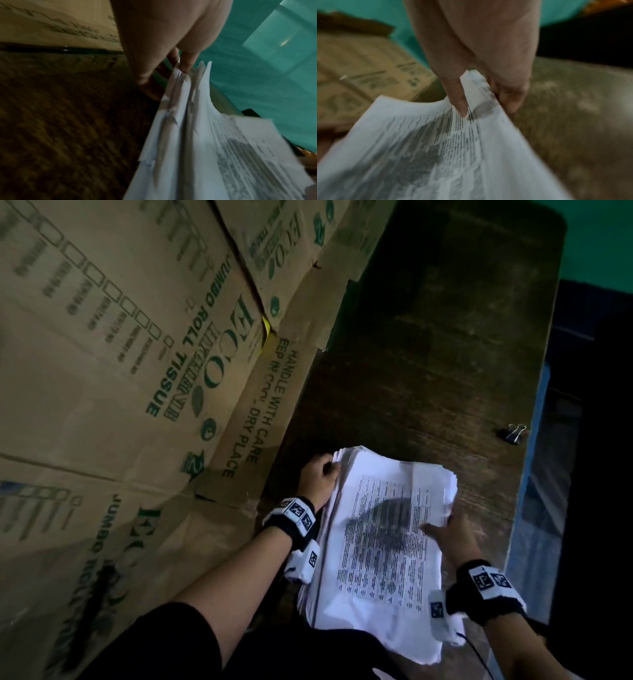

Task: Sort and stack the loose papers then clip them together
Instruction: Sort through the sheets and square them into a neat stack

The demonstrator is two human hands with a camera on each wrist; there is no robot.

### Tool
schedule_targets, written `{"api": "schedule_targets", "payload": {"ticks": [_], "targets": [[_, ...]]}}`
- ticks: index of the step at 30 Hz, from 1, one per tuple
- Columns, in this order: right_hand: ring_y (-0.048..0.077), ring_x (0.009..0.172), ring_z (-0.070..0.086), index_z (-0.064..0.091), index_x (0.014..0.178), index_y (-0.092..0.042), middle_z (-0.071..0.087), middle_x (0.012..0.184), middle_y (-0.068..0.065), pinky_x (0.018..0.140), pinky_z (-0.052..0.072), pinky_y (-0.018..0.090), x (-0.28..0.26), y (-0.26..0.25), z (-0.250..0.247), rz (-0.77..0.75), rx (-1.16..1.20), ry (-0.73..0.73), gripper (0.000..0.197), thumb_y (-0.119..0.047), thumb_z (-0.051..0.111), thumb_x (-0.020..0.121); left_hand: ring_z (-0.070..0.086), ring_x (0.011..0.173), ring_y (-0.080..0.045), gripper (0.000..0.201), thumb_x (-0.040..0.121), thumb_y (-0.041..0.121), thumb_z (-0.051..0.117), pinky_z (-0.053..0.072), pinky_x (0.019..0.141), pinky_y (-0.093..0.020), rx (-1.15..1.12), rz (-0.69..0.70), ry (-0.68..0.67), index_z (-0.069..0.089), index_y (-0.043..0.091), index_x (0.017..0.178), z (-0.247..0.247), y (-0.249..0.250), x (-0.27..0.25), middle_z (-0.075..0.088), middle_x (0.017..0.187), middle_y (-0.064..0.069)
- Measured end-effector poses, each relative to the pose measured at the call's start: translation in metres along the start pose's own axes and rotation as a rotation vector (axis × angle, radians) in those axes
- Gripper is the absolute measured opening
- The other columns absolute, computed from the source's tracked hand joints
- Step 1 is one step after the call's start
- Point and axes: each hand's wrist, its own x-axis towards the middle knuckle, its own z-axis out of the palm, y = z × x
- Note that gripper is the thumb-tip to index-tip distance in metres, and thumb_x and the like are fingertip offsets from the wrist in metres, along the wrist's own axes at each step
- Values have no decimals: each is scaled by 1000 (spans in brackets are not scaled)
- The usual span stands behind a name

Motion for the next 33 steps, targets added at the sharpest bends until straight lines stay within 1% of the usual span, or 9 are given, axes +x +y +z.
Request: {"api": "schedule_targets", "payload": {"ticks": [2, 4, 8, 14, 20, 24, 28, 30, 33], "targets": [[38, 135, 35, 15, 147, -7, 32, 149, 24, 109, 27, 52, -6, -9, -3, -17, -265, 112, 91, -17, 75, 80, 52, 71, -20, 16, 93, 19, 55, 39, 65, -25, -14, -38, -9, 62, 4, 93, 1, -2, 4, 60, 86, -20], [35, 144, 17, 13, 150, -19, 17, 156, 16, 114, 9, 55, -18, -33, -1, -208, -405, 215, 89, -21, 71, 83, 54, 73, -19, 15, 93, 17, 55, 40, 67, -25, -101, -92, -21, 64, 5, 98, 1, -1, 4, 59, 85, -12], [34, 134, 30, 35, 138, -36, 32, 146, 9, 104, 28, 53, -18, -83, 28, -836, -557, 164, 78, -13, 75, 75, 61, 91, -21, 19, 92, 7, 49, 48, 85, -33, -385, -205, -120, 66, 7, 100, -2, 3, 0, 68, 100, -14], [38, 98, 48, 62, 117, -21, 47, 117, 15, 73, 44, 49, 7, -114, 56, -1180, -857, 139, 69, -11, 87, 54, 66, 99, -31, 20, 84, 21, 51, 50, 94, -48, -381, -230, -124, 68, 18, 94, -6, 1, -2, 71, 103, -14], [35, 91, 52, 52, 111, -22, 53, 112, 14, 70, 44, 45, 24, -111, 52, -1244, -924, 88, 68, -21, 89, 54, 64, 95, -22, 18, 95, 9, 48, 49, 87, -32, -313, -143, -58, 66, 9, 101, -4, 4, -7, 70, 103, -11], [28, 94, 38, 66, 104, -17, 57, 105, 17, 73, 43, 45, 29, -111, 48, -1200, -869, 58, 52, -19, 88, 56, 65, 87, -23, 15, 94, 9, 51, 51, 80, -34, -265, -94, -49, 64, 3, 97, -3, 3, -7, 70, 97, -17], [35, 90, 59, 70, 92, -17, 64, 93, 11, 77, 45, 49, 34, -106, 41, -1182, -888, -28, 39, -7, 85, 58, 62, 84, -25, 16, 96, 15, 49, 49, 78, -37, -263, -72, -36, 62, 6, 94, -1, -1, -6, 68, 94, -19], [38, 85, 63, 71, 93, -17, 66, 91, 11, 79, 46, 47, 31, -104, 38, -1157, -914, -75, 39, -3, 82, 58, 62, 88, -26, 13, 96, 17, 49, 50, 82, -42, -287, -90, -60, 61, 12, 94, 0, -4, -6, 67, 97, -17], [37, 84, 64, 72, 95, -17, 67, 94, 11, 78, 45, 43, 29, -104, 34, -1112, -866, -146, 35, -2, 79, 64, 62, 98, -17, 7, 87, 35, 59, 48, 89, -37, -399, -152, -141, 61, 39, 93, -1, -6, -10, 67, 104, -1]]}}
